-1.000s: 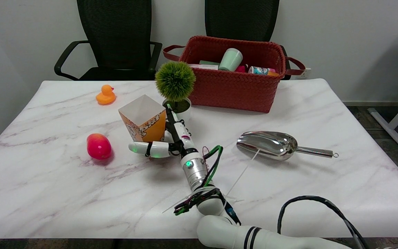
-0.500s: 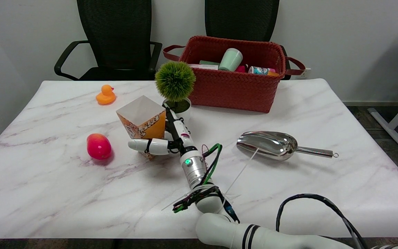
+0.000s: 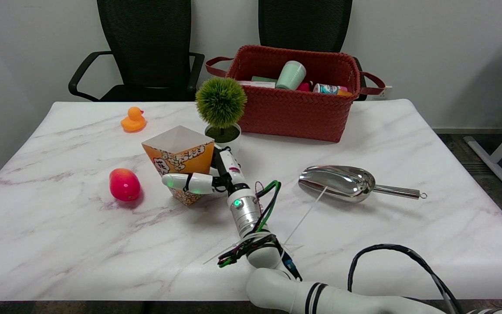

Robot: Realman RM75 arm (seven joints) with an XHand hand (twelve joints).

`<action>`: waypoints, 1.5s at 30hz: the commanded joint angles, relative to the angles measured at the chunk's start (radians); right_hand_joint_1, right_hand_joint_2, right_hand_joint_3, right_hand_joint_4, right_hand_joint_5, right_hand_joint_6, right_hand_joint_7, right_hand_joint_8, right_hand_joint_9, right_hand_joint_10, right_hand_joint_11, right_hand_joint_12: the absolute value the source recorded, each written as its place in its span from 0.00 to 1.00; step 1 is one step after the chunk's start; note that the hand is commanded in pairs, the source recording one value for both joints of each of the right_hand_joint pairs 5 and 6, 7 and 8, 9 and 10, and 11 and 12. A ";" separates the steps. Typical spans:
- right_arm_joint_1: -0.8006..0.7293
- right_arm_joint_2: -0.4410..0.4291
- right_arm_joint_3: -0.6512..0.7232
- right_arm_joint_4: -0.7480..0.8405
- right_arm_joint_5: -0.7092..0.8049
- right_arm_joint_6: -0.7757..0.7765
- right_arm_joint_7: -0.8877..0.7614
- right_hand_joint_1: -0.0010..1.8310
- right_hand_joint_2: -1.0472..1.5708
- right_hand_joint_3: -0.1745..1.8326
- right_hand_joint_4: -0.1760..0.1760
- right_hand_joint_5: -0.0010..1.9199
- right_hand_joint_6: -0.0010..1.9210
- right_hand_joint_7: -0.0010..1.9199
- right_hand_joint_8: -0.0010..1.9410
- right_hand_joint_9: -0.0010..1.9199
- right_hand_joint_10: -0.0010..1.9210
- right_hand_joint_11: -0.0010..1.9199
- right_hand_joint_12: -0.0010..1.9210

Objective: Pick up the popcorn box.

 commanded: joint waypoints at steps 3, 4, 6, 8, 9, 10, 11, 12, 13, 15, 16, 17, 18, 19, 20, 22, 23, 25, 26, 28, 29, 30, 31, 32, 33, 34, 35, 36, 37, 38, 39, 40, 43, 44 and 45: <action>-0.011 0.002 -0.010 0.019 -0.002 0.060 0.002 0.51 0.59 0.07 0.50 0.26 0.26 0.51 0.50 0.41 0.41 0.27 0.27; -0.017 0.005 -0.011 0.029 -0.006 0.071 0.002 0.51 0.59 0.08 0.50 0.26 0.26 0.51 0.50 0.41 0.41 0.28 0.28; -0.027 0.007 -0.011 0.056 -0.007 0.092 0.002 0.52 0.59 0.08 0.50 0.26 0.26 0.51 0.51 0.42 0.42 0.29 0.29; -0.035 0.013 -0.011 0.080 -0.007 0.106 0.002 0.52 0.58 0.08 0.50 0.25 0.25 0.51 0.51 0.42 0.42 0.30 0.30; -0.041 0.019 -0.011 0.096 -0.007 0.111 0.002 0.53 0.58 0.08 0.50 0.25 0.25 0.51 0.50 0.42 0.42 0.31 0.31; -0.045 0.023 -0.011 0.109 -0.007 0.112 0.002 0.53 0.58 0.08 0.50 0.25 0.25 0.51 0.50 0.42 0.42 0.31 0.31; -0.049 0.027 -0.011 0.119 -0.007 0.113 -0.001 0.53 0.58 0.08 0.50 0.24 0.24 0.51 0.50 0.42 0.42 0.31 0.31; -0.055 0.030 -0.011 0.131 -0.007 0.115 -0.004 0.53 0.58 0.08 0.50 0.24 0.24 0.51 0.50 0.42 0.42 0.31 0.31; -0.059 0.031 -0.011 0.138 -0.007 0.117 -0.005 0.53 0.58 0.08 0.50 0.24 0.24 0.50 0.50 0.42 0.42 0.32 0.32; -0.067 0.032 -0.011 0.151 -0.007 0.124 -0.005 0.53 0.58 0.08 0.50 0.24 0.24 0.50 0.50 0.43 0.42 0.32 0.32; -0.070 0.032 -0.011 0.154 -0.007 0.128 -0.004 0.53 0.58 0.09 0.50 0.24 0.24 0.50 0.50 0.43 0.43 0.32 0.32; -0.072 0.032 -0.011 0.157 -0.007 0.130 -0.002 0.53 0.58 0.09 0.50 0.24 0.24 0.50 0.50 0.43 0.43 0.32 0.32; -0.076 0.032 -0.011 0.161 -0.007 0.132 0.001 0.53 0.58 0.10 0.50 0.24 0.24 0.50 0.50 0.43 0.43 0.32 0.32; -0.077 0.032 -0.011 0.163 -0.007 0.133 0.001 0.54 0.58 0.10 0.50 0.24 0.24 0.50 0.50 0.43 0.43 0.32 0.32; -0.080 0.032 -0.011 0.166 -0.007 0.135 0.001 0.54 0.58 0.10 0.50 0.24 0.24 0.50 0.50 0.43 0.43 0.32 0.32; -0.084 0.032 -0.011 0.174 -0.008 0.139 0.001 0.54 0.57 0.12 0.50 0.24 0.24 0.51 0.50 0.43 0.42 0.32 0.32; -0.087 0.032 -0.012 0.180 -0.009 0.144 0.001 0.54 0.57 0.12 0.50 0.24 0.24 0.51 0.50 0.42 0.42 0.32 0.32; -0.092 0.034 -0.012 0.194 -0.011 0.146 0.001 0.54 0.57 0.12 0.50 0.24 0.24 0.51 0.51 0.42 0.42 0.32 0.32; -0.096 0.036 -0.012 0.204 -0.013 0.147 0.001 0.54 0.57 0.13 0.50 0.24 0.24 0.52 0.51 0.42 0.42 0.32 0.32; -0.100 0.042 -0.012 0.220 -0.019 0.151 0.001 0.54 0.57 0.13 0.50 0.24 0.23 0.52 0.52 0.42 0.42 0.32 0.32; -0.103 0.046 -0.012 0.228 -0.019 0.153 0.001 0.54 0.57 0.13 0.50 0.23 0.23 0.53 0.52 0.42 0.42 0.32 0.32; -0.105 0.048 -0.012 0.235 -0.019 0.155 0.001 0.54 0.57 0.13 0.50 0.23 0.23 0.53 0.53 0.42 0.42 0.32 0.32; -0.106 0.051 -0.012 0.241 -0.019 0.158 0.001 0.54 0.57 0.13 0.50 0.23 0.23 0.53 0.53 0.42 0.42 0.32 0.32; -0.108 0.054 -0.012 0.247 -0.019 0.162 0.001 0.54 0.57 0.14 0.50 0.23 0.23 0.54 0.53 0.42 0.42 0.33 0.33; -0.109 0.055 -0.012 0.251 -0.019 0.167 0.001 0.54 0.57 0.14 0.50 0.23 0.23 0.54 0.54 0.42 0.42 0.33 0.33; -0.110 0.056 -0.012 0.253 -0.019 0.171 0.001 0.54 0.58 0.14 0.50 0.23 0.23 0.55 0.54 0.42 0.42 0.33 0.33; -0.110 0.056 -0.012 0.255 -0.019 0.178 0.001 0.54 0.58 0.14 0.50 0.23 0.23 0.55 0.54 0.42 0.42 0.33 0.33; -0.110 0.056 -0.012 0.255 -0.019 0.184 0.001 0.54 0.58 0.14 0.50 0.24 0.24 0.55 0.55 0.42 0.42 0.33 0.33; -0.110 0.056 -0.012 0.255 -0.019 0.186 0.001 0.54 0.58 0.14 0.50 0.25 0.25 0.56 0.55 0.42 0.42 0.33 0.33; -0.110 0.056 -0.012 0.255 -0.019 0.189 0.001 0.54 0.58 0.14 0.50 0.25 0.25 0.56 0.55 0.42 0.42 0.33 0.33; -0.110 0.056 -0.012 0.255 -0.020 0.191 0.001 0.54 0.58 0.14 0.50 0.26 0.26 0.56 0.55 0.42 0.42 0.33 0.33; -0.110 0.056 -0.012 0.256 -0.020 0.193 0.001 0.54 0.58 0.14 0.50 0.28 0.28 0.56 0.56 0.42 0.42 0.34 0.33; -0.110 0.058 -0.012 0.259 -0.020 0.203 0.001 0.54 0.58 0.14 0.50 0.38 0.38 0.57 0.56 0.42 0.42 0.34 0.34; -0.110 0.059 -0.012 0.262 -0.020 0.206 0.001 0.54 0.58 0.14 0.50 0.38 0.38 0.57 0.56 0.42 0.42 0.34 0.34; -0.110 0.061 -0.012 0.266 -0.020 0.210 0.001 0.54 0.58 0.14 0.50 0.38 0.38 0.57 0.56 0.42 0.42 0.34 0.34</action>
